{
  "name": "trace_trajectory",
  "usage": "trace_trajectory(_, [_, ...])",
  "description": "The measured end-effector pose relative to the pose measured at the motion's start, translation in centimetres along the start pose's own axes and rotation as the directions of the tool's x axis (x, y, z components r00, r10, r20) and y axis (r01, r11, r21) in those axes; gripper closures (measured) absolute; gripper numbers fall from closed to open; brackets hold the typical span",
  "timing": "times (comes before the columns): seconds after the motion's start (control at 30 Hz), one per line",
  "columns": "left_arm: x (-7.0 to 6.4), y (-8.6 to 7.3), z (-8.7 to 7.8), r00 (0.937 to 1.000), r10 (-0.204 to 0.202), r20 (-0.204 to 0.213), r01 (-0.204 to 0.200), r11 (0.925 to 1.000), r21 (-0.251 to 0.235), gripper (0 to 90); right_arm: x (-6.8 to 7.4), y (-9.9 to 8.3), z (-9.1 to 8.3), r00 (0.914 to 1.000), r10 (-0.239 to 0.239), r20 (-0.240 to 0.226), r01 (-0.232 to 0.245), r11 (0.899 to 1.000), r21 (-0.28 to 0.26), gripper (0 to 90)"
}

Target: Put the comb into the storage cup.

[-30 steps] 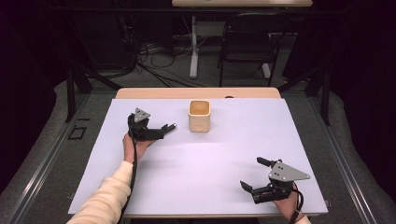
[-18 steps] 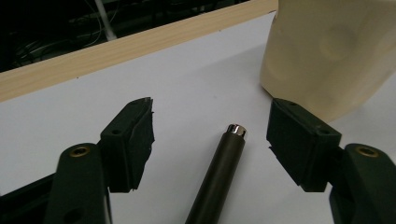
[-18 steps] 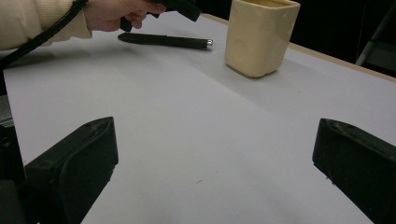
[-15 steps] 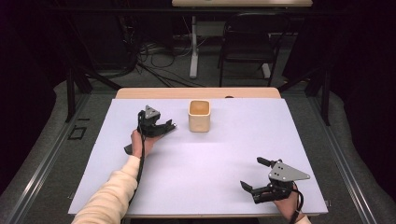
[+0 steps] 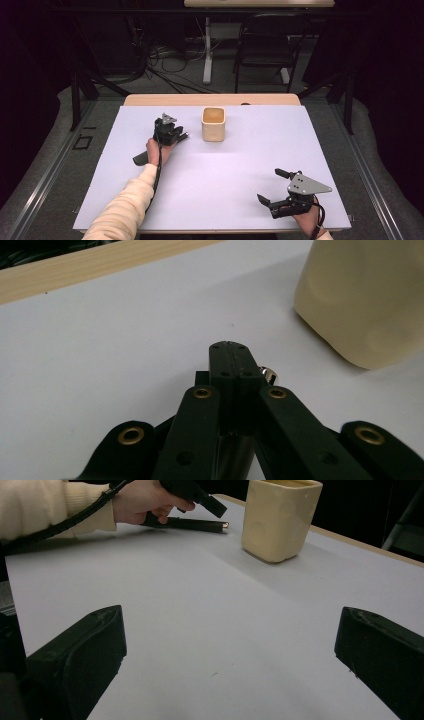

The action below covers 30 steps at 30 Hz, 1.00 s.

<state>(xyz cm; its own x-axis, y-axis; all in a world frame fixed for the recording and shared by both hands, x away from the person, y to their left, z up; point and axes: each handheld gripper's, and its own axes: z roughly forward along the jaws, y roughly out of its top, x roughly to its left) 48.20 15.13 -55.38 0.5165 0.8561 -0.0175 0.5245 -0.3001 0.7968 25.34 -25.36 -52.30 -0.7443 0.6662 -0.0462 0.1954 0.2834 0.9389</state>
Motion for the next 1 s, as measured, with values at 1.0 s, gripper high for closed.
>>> trace_trajectory(1.0, [-0.40, -0.12, 0.23, 0.9998, 0.014, 0.013, -0.015, 0.9982, 0.058, 90.0, 0.06, 0.02, -0.02, 0.9999, -0.002, -0.010, 0.002, 1.000, 0.016, 0.0])
